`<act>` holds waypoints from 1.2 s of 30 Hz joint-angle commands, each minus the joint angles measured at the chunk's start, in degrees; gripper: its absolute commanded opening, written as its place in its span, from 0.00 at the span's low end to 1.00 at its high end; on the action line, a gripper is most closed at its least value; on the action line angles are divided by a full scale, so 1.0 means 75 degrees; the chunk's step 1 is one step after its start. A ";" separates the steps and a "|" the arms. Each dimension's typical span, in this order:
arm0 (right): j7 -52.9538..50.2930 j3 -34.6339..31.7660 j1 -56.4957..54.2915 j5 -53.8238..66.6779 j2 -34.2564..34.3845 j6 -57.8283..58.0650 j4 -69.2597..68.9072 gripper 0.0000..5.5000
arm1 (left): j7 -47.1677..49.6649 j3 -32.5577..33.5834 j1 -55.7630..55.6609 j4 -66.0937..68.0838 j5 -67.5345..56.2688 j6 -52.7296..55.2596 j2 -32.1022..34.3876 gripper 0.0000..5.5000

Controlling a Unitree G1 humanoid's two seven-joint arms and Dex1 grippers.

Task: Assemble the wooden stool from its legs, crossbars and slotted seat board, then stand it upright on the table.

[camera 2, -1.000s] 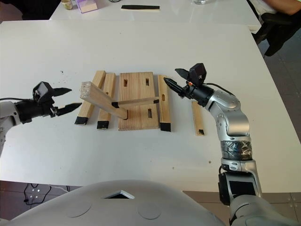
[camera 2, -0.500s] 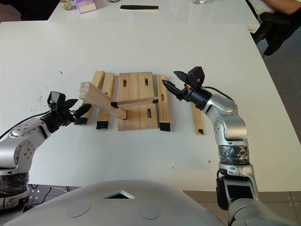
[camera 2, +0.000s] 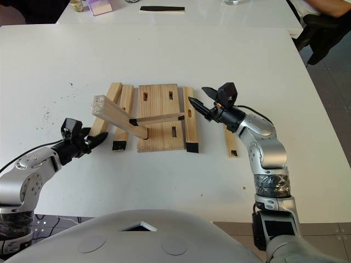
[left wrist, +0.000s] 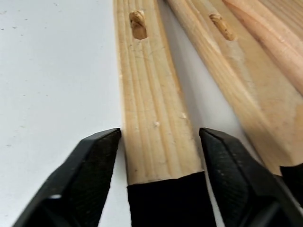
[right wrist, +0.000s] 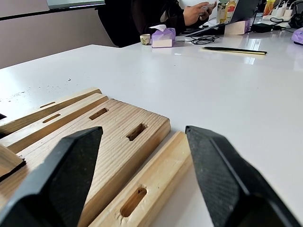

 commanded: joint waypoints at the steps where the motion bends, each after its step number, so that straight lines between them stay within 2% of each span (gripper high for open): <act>1: -0.0487 0.0025 -0.0031 -0.0192 0.0209 -0.0038 -0.0151 0.58 | 0.0279 -0.0082 -0.0011 0.0313 0.0207 0.0090 -0.0221 0.42; 4: -0.1283 0.0048 -0.0272 -0.0713 0.0225 0.0217 -0.0472 0.58 | 0.0304 0.0148 -0.0274 0.0239 0.0033 -0.0143 -0.0419 0.37; 8: -0.2622 -0.0856 -0.1883 -0.0712 0.0235 0.1050 -0.0202 0.58 | 0.0533 0.1773 -0.2290 0.0116 -0.1570 -0.0158 -0.0737 0.37; 10: -0.3163 -0.0964 -0.2891 -0.1329 0.0113 -0.0003 0.0599 0.58 | 0.0734 0.2561 -0.3679 0.0190 -0.2646 -0.0299 -0.0742 0.37; 12: -0.2897 -0.0654 -0.3684 -0.1589 -0.0065 -0.0213 0.1491 0.58 | 0.0748 0.3072 -0.4894 0.0312 -0.3896 -0.0388 -0.0703 0.37; 13: -0.2280 -0.0607 -0.3981 -0.1172 0.0001 -0.0100 0.1680 0.58 | 0.0624 0.3177 -0.5336 0.0332 -0.4475 -0.0362 -0.0637 0.37; 16: -0.0743 -0.0983 -0.4947 0.1246 0.0452 0.1479 0.1149 0.58 | -0.0434 0.2976 -0.6024 0.0024 -0.5690 -0.0167 -0.0156 0.37; 19: 0.0712 -0.1300 -0.5714 0.3911 0.0131 0.3357 0.0361 0.58 | -0.1682 0.2605 -0.6058 -0.0102 -0.6130 0.0068 0.0458 0.37; 21: 0.1249 -0.1555 -0.6117 0.4959 -0.0194 0.4122 0.0380 0.58 | -0.2237 0.2390 -0.5914 -0.0006 -0.6155 0.0209 0.0736 0.37; 29: 0.1882 -0.1617 -0.6931 0.5887 -0.0620 0.5039 0.1119 0.58 | -0.3276 0.1725 -0.5039 -0.0483 -0.6327 0.0350 0.0994 0.37; 36: 0.2243 -0.1287 -0.7052 0.5764 -0.0657 0.5018 0.0972 0.58 | -0.3307 0.1375 -0.4910 -0.0510 -0.6298 0.0070 0.0870 0.37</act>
